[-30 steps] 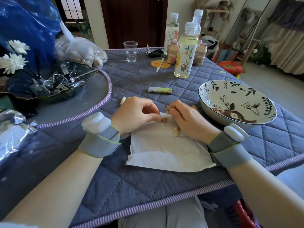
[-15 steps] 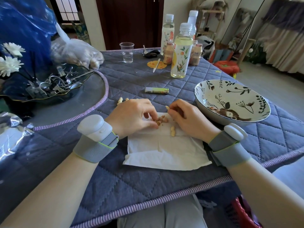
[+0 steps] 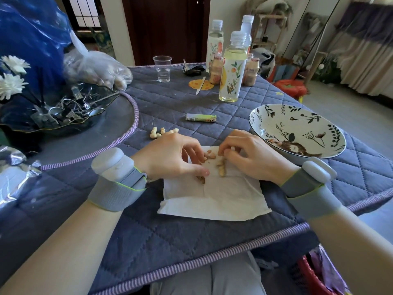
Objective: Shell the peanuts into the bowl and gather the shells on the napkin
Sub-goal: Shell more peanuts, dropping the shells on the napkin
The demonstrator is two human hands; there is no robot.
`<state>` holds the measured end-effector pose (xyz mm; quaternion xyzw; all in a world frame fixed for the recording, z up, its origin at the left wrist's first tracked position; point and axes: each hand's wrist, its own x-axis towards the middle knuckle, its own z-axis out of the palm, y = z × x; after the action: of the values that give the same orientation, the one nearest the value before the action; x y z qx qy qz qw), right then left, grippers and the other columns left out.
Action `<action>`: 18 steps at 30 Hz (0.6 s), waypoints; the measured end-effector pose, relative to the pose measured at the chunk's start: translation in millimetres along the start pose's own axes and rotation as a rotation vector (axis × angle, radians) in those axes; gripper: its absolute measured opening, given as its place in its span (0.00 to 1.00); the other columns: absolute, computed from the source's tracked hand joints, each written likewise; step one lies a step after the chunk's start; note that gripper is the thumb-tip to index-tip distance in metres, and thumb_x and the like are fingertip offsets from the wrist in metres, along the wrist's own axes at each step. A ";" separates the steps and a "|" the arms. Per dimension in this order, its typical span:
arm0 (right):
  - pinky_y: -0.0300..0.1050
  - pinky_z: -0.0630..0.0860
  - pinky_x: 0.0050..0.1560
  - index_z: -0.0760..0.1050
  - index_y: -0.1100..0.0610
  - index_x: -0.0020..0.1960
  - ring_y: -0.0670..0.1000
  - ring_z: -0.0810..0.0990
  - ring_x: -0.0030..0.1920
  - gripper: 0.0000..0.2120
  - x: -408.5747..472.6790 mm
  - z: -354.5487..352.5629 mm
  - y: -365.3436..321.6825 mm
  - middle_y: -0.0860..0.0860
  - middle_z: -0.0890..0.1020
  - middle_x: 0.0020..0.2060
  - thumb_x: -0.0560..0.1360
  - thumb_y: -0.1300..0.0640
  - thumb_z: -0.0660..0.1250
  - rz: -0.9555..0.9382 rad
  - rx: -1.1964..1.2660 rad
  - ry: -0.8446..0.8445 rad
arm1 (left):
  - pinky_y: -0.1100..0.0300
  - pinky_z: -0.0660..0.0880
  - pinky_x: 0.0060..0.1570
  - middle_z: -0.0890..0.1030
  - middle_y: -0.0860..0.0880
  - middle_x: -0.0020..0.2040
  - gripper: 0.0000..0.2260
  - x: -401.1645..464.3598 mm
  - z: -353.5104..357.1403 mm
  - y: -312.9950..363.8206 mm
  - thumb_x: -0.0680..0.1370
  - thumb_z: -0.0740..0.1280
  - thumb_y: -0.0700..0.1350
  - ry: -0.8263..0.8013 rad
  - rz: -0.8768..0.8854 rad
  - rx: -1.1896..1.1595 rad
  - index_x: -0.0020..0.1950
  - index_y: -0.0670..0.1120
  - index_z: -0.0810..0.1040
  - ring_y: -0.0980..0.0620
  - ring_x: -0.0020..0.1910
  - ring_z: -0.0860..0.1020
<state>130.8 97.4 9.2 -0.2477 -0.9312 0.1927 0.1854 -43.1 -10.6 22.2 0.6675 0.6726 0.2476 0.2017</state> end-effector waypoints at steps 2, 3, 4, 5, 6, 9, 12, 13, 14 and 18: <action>0.33 0.62 0.44 0.78 0.56 0.48 0.48 0.72 0.46 0.10 4.7 3.9 -0.5 0.48 0.75 0.43 0.74 0.61 0.58 0.039 -0.005 0.070 | 0.67 0.69 0.49 0.80 0.55 0.35 0.05 3.2 0.8 -5.8 0.70 0.72 0.52 0.097 -0.006 0.013 0.39 0.52 0.80 0.58 0.35 0.76; 0.33 0.62 0.45 0.77 0.57 0.51 0.50 0.73 0.48 0.11 7.6 7.2 0.3 0.48 0.75 0.44 0.75 0.63 0.57 0.056 -0.032 0.091 | 0.62 0.71 0.52 0.80 0.55 0.36 0.05 5.6 1.8 -10.3 0.72 0.70 0.51 0.165 -0.008 0.051 0.40 0.51 0.80 0.57 0.37 0.76; 0.34 0.62 0.47 0.77 0.57 0.53 0.52 0.73 0.51 0.12 11.0 10.9 1.7 0.49 0.76 0.46 0.76 0.63 0.56 0.068 -0.065 0.090 | 0.57 0.72 0.53 0.79 0.54 0.38 0.04 8.0 2.9 -15.2 0.73 0.68 0.48 0.225 -0.019 0.098 0.42 0.49 0.81 0.54 0.40 0.77; 0.35 0.63 0.50 0.76 0.57 0.55 0.53 0.73 0.54 0.13 14.3 14.4 3.4 0.51 0.77 0.49 0.76 0.62 0.56 0.078 -0.096 0.070 | 0.55 0.72 0.54 0.78 0.52 0.41 0.04 10.2 4.1 -19.5 0.74 0.67 0.45 0.267 -0.034 0.143 0.45 0.47 0.81 0.50 0.45 0.78; 0.37 0.63 0.52 0.76 0.56 0.56 0.54 0.72 0.55 0.13 17.2 17.3 4.9 0.53 0.77 0.52 0.77 0.61 0.56 0.085 -0.121 0.041 | 0.54 0.71 0.56 0.78 0.50 0.44 0.06 12.1 5.6 -24.0 0.75 0.66 0.44 0.284 -0.055 0.180 0.48 0.46 0.81 0.48 0.51 0.78; 0.37 0.63 0.51 0.78 0.54 0.55 0.53 0.72 0.53 0.10 22.5 19.8 3.3 0.54 0.76 0.49 0.76 0.58 0.61 0.083 -0.115 -0.021 | 0.50 0.63 0.67 0.78 0.42 0.55 0.12 16.9 11.7 -32.0 0.76 0.65 0.45 0.254 -0.139 0.248 0.57 0.44 0.79 0.46 0.63 0.72; 0.37 0.64 0.48 0.78 0.53 0.53 0.49 0.70 0.48 0.09 25.4 19.6 -3.4 0.50 0.74 0.45 0.75 0.57 0.63 0.029 -0.071 -0.071 | 0.45 0.55 0.71 0.75 0.44 0.51 0.10 20.9 15.8 -31.5 0.76 0.64 0.48 0.215 -0.176 0.276 0.54 0.47 0.80 0.46 0.66 0.69; 0.36 0.63 0.47 0.78 0.52 0.53 0.48 0.70 0.47 0.09 25.8 19.6 -4.9 0.50 0.74 0.45 0.75 0.58 0.63 0.013 -0.068 -0.084 | 0.44 0.57 0.70 0.73 0.47 0.46 0.09 21.3 16.1 -30.8 0.75 0.64 0.48 0.223 -0.172 0.275 0.51 0.47 0.81 0.44 0.62 0.71; 0.35 0.62 0.45 0.78 0.52 0.52 0.48 0.70 0.45 0.09 25.8 19.5 -6.2 0.50 0.75 0.44 0.75 0.59 0.63 0.003 -0.066 -0.088 | 0.43 0.59 0.69 0.71 0.49 0.43 0.07 21.5 15.9 -30.7 0.75 0.65 0.47 0.233 -0.164 0.273 0.47 0.48 0.81 0.44 0.58 0.72; 0.34 0.64 0.40 0.77 0.54 0.51 0.44 0.69 0.39 0.09 22.5 16.4 -9.2 0.49 0.75 0.43 0.73 0.61 0.62 -0.007 -0.018 -0.076 | 0.46 0.61 0.67 0.70 0.52 0.40 0.05 22.7 16.6 -32.2 0.75 0.64 0.46 0.272 -0.153 0.262 0.42 0.47 0.79 0.45 0.52 0.74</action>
<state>101.8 97.6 4.9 -0.2387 -0.9401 0.1931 0.1483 -59.5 13.6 -9.0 0.5953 0.7690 0.2297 0.0384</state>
